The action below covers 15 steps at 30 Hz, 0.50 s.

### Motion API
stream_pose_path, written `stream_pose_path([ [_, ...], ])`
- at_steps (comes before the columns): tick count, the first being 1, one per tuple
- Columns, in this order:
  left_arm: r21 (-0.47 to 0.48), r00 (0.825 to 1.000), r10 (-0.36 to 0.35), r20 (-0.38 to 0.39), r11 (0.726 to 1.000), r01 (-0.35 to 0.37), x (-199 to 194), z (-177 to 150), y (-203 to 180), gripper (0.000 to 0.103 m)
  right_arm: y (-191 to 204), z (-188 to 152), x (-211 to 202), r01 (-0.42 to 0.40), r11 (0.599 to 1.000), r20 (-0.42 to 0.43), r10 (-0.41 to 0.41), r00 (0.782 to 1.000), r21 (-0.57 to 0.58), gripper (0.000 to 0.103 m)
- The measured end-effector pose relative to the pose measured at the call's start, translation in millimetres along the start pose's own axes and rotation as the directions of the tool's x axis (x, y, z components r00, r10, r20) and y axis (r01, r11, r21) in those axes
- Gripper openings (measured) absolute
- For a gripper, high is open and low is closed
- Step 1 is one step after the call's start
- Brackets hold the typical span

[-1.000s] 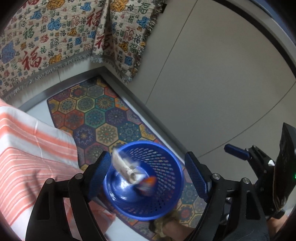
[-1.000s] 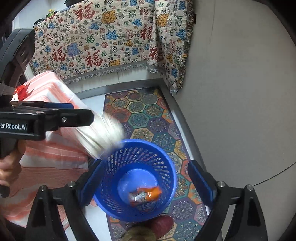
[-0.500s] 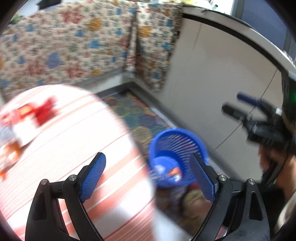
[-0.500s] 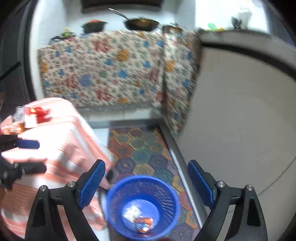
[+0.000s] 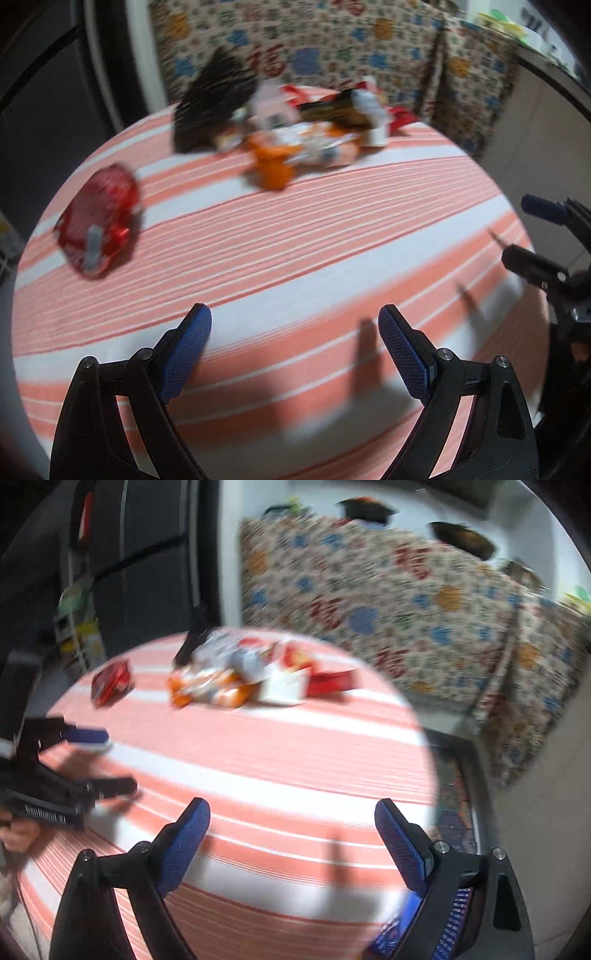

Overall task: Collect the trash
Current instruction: 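Grasp the red Coca-Cola can with the left tool while the right tool grasps the snack wrapper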

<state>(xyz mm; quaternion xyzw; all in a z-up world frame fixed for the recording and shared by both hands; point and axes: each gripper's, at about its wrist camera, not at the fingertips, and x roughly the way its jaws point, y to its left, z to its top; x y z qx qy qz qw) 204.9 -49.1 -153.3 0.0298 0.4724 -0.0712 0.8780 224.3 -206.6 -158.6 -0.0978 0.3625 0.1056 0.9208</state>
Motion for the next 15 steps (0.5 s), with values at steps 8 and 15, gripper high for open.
stream_pose_path([
  [8, -0.047, 0.998, 0.069, 0.007, 0.997, -0.069, 3.4, -10.6, 47.0, 0.102, 56.1, 8.0, 49.1, -0.003, 0.999, -0.113, -0.001, 0.994, -0.037, 0.093],
  [15, -0.094, 0.995, 0.096, 0.019, 0.991, -0.094, 4.2, -12.0, 78.3, 0.103, 71.1, 18.6, 72.3, 0.002, 0.999, -0.150, 0.005, 0.989, 0.045, 0.094],
])
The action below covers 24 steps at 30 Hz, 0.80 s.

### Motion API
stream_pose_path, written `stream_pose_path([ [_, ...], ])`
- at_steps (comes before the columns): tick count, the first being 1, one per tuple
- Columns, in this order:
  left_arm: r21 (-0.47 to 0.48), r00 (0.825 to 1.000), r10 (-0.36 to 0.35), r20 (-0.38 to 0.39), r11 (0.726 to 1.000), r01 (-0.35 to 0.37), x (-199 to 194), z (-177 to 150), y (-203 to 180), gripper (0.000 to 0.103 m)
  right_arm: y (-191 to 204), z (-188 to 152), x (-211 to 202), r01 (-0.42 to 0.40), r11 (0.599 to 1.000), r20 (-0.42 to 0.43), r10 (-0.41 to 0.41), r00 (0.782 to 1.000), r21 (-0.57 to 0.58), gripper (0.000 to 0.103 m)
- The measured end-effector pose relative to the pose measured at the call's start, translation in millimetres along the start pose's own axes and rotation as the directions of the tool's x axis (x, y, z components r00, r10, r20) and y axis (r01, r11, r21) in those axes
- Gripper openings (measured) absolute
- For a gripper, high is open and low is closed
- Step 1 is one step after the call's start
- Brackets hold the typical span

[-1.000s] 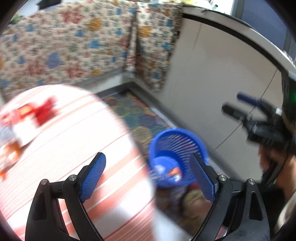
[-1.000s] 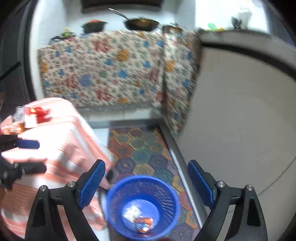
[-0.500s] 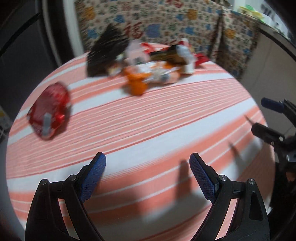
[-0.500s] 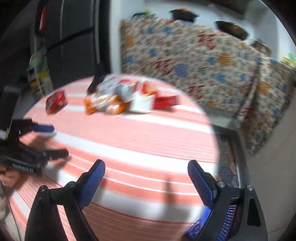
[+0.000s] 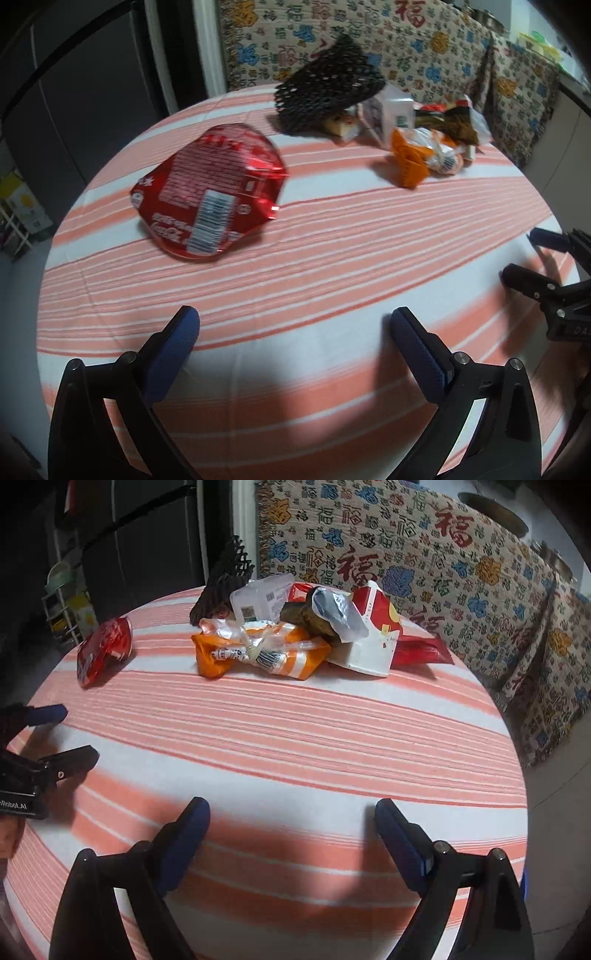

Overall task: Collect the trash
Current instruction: 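Grasp the red Coca-Cola can with the left tool while the right tool grasps the snack wrapper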

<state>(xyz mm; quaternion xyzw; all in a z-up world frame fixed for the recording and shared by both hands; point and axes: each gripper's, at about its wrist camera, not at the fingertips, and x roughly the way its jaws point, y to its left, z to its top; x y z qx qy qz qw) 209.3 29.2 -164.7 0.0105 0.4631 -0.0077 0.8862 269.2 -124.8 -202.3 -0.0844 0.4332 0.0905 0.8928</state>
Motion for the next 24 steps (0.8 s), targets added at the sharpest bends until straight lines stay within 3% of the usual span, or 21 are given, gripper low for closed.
stream_pose_path([
  [5, -0.031, 1.000, 0.020, 0.003, 0.999, -0.020, 1.3, 0.8, 13.3, 0.103, 1.6, 5.6, 8.8, 0.017, 0.998, -0.012, -0.016, 1.000, 0.057, 0.103],
  [10, 0.036, 1.000, -0.027, 0.002, 0.999, 0.027, 0.9, -1.0, 19.2, 0.103, 8.5, 17.1, 17.1, 0.039, 0.995, -0.020, -0.037, 0.999, 0.091, 0.103],
  [15, 0.006, 1.000, -0.018, 0.005, 1.000, 0.018, 4.9, 3.3, 29.3, 0.103, 29.2, 43.6, 35.3, 0.079, 0.983, -0.040, -0.073, 0.997, 0.167, 0.103],
  [18, 0.000, 1.000, -0.009, 0.006, 1.000, 0.009, 4.2, 2.3, 28.9, 0.103, 42.6, 61.0, 42.6, 0.022, 0.966, -0.007, -0.021, 1.000, 0.258, 0.103],
  [20, -0.002, 1.000, -0.012, 0.006, 1.000, 0.012, 4.5, 2.8, 28.8, 0.103, 54.0, 74.4, 48.5, 0.026, 0.951, 0.007, -0.030, 1.000, 0.307, 0.103],
  [24, -0.006, 1.000, -0.012, 0.006, 1.000, 0.012, 5.1, 3.4, 29.1, 0.103, 52.0, 84.7, 64.3, 0.137, 0.907, -0.028, -0.137, 0.990, 0.399, 0.102],
])
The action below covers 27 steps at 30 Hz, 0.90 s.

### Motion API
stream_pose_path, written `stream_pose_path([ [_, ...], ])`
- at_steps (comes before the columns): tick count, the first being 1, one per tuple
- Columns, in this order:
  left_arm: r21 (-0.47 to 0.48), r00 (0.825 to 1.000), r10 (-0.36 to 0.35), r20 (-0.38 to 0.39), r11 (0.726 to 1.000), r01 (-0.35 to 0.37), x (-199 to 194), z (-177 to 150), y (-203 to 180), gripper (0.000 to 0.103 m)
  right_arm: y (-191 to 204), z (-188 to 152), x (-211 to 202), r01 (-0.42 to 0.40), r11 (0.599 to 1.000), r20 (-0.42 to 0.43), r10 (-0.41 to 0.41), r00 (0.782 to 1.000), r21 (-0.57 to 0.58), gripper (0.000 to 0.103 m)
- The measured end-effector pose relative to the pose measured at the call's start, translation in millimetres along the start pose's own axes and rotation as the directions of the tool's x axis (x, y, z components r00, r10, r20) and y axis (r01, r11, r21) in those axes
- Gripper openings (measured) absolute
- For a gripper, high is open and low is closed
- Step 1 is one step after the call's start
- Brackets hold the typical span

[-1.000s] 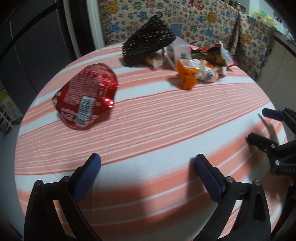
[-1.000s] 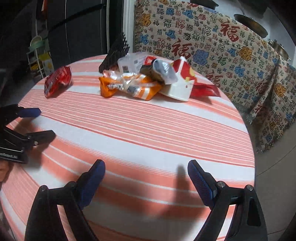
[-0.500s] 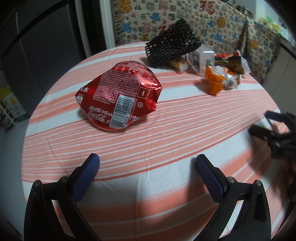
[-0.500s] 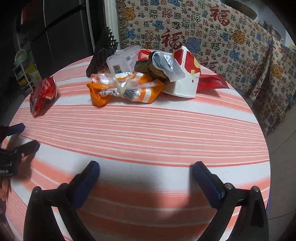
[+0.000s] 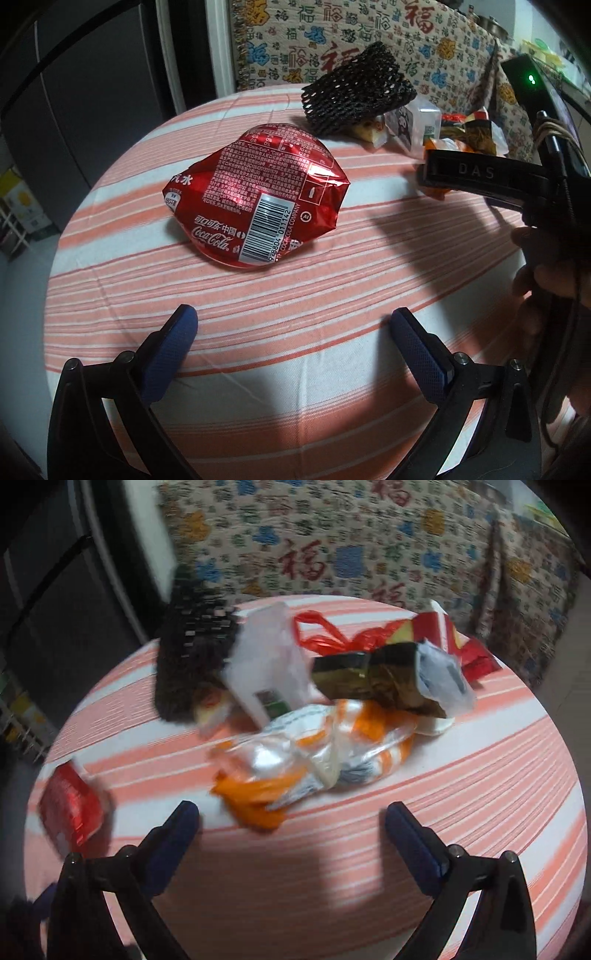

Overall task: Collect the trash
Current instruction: 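Grasp the red Coca-Cola can with the left tool while the right tool grasps the snack wrapper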

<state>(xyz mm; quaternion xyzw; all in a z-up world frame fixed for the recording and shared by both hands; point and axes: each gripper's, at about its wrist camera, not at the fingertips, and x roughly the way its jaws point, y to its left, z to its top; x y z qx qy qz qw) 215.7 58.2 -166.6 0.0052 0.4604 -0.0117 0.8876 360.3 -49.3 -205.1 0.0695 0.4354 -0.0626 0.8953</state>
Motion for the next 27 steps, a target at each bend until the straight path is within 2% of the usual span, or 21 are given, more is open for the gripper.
stream_pose_path([
  [3, -0.002, 1.000, 0.001, 0.000, 1.000, -0.001, -0.7, -0.7, 0.0, 0.103, -18.7, -3.0, -2.9, 0.064, 0.998, 0.008, -0.064, 0.998, 0.028, 0.101],
  [7, 0.020, 1.000, -0.010, -0.002, 1.000, 0.010, -1.7, -2.1, 0.8, 0.103, -57.3, -18.0, -13.4, 0.126, 0.992, 0.001, -0.126, 0.992, -0.002, 0.102],
  [12, 0.075, 0.999, -0.050, -0.006, 0.996, 0.050, 0.0, 0.2, 11.3, 0.103, -98.2, -29.5, -26.7, 0.083, 0.994, -0.006, -0.083, 0.997, -0.066, 0.103],
  [16, 0.094, 0.996, -0.088, -0.004, 0.992, 0.088, 2.8, 5.3, 25.8, 0.103, -99.5, -39.2, -33.9, 0.046, 0.992, 0.001, -0.046, 0.999, -0.121, 0.103],
  [21, 0.068, 0.984, -0.179, 0.020, 0.982, 0.178, 3.7, 12.6, 39.0, 0.103, -97.0, -41.3, -36.0, 0.043, 0.991, 0.002, -0.043, 0.999, -0.126, 0.103],
  [23, 0.060, 0.986, -0.166, 0.019, 0.985, 0.165, 9.4, 20.4, 41.5, 0.103, -97.1, -41.0, -36.0, 0.043, 0.991, 0.002, -0.043, 0.999, -0.125, 0.103],
  [27, 0.042, 0.997, -0.077, 0.016, 0.996, 0.077, 26.0, 40.4, 48.7, 0.103, -97.3, -41.0, -36.0, 0.043, 0.991, 0.001, -0.043, 0.999, -0.124, 0.103],
])
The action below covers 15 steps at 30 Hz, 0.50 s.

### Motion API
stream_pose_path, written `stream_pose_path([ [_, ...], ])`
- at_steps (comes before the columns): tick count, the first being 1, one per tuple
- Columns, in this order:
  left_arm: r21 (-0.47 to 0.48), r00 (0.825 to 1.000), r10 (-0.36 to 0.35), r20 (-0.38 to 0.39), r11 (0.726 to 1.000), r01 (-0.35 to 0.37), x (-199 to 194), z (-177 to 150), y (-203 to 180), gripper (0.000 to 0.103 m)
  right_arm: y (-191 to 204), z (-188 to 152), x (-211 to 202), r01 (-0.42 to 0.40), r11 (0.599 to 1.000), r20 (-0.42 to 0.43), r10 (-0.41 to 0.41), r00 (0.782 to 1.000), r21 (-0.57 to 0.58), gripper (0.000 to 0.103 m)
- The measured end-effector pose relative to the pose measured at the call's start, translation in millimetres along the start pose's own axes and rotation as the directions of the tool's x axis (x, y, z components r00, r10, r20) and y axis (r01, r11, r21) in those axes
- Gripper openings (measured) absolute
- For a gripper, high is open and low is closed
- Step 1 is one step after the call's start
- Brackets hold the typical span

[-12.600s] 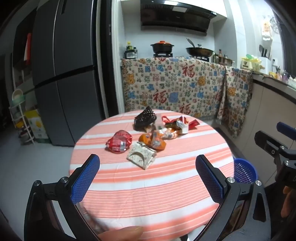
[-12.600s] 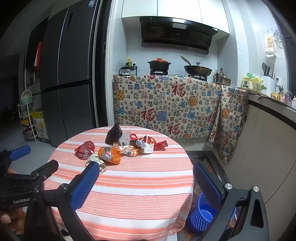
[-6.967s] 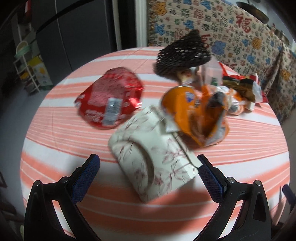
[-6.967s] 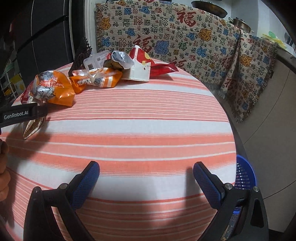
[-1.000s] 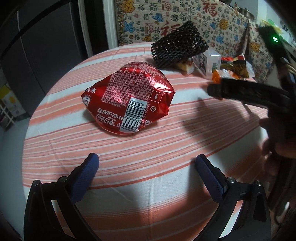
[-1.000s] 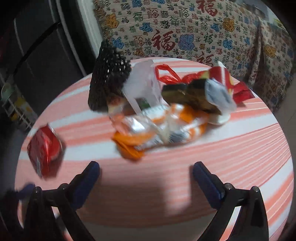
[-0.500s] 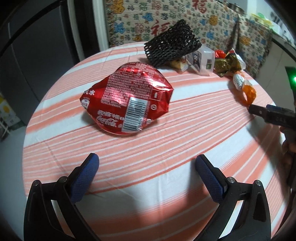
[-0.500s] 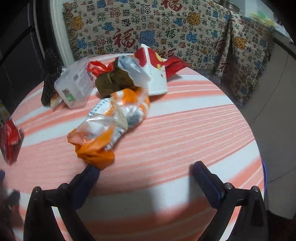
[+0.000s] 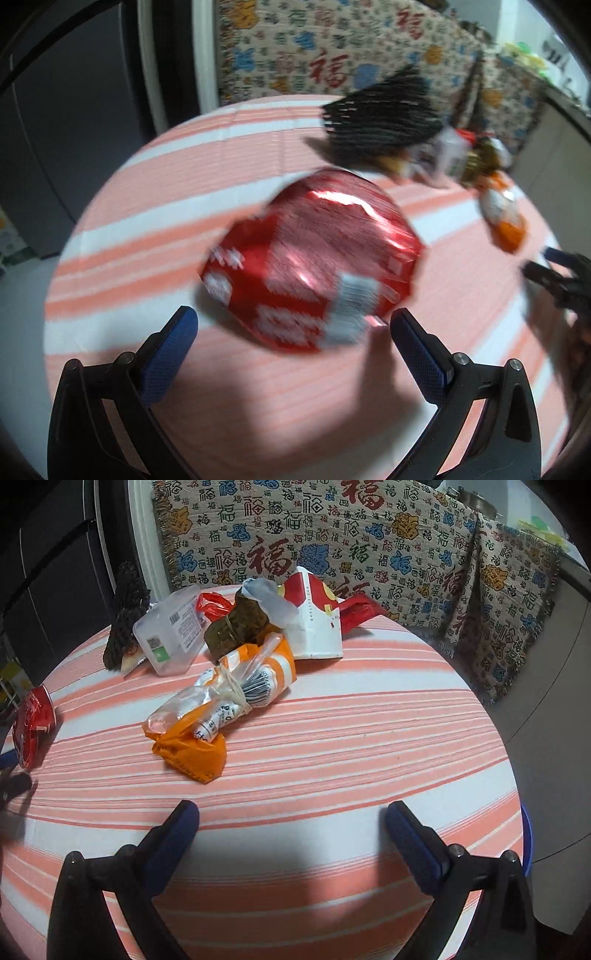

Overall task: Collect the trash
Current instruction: 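Grasp the red Coca-Cola can with the left tool while the right tool grasps the snack wrapper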

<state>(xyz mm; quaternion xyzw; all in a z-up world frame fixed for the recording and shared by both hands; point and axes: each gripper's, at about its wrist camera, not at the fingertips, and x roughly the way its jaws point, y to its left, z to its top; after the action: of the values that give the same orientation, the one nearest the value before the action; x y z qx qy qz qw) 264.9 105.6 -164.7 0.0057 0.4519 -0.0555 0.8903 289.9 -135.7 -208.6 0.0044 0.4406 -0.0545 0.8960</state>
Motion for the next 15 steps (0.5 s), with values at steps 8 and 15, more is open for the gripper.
stream_pose_path([
  [8, 0.117, 0.999, -0.041, 0.011, 0.992, 0.040, 8.2, 12.1, -21.1, 0.094, -2.2, 0.1, -0.4, -0.008, 1.000, 0.001, 0.008, 1.000, 0.003, 0.103],
  [15, 0.121, 1.000, -0.009, 0.001, 0.993, 0.008, 5.1, 5.2, -47.1, 0.094, -2.1, 13.3, -15.2, -0.186, 0.982, 0.070, 0.183, 0.981, 0.036, 0.103],
])
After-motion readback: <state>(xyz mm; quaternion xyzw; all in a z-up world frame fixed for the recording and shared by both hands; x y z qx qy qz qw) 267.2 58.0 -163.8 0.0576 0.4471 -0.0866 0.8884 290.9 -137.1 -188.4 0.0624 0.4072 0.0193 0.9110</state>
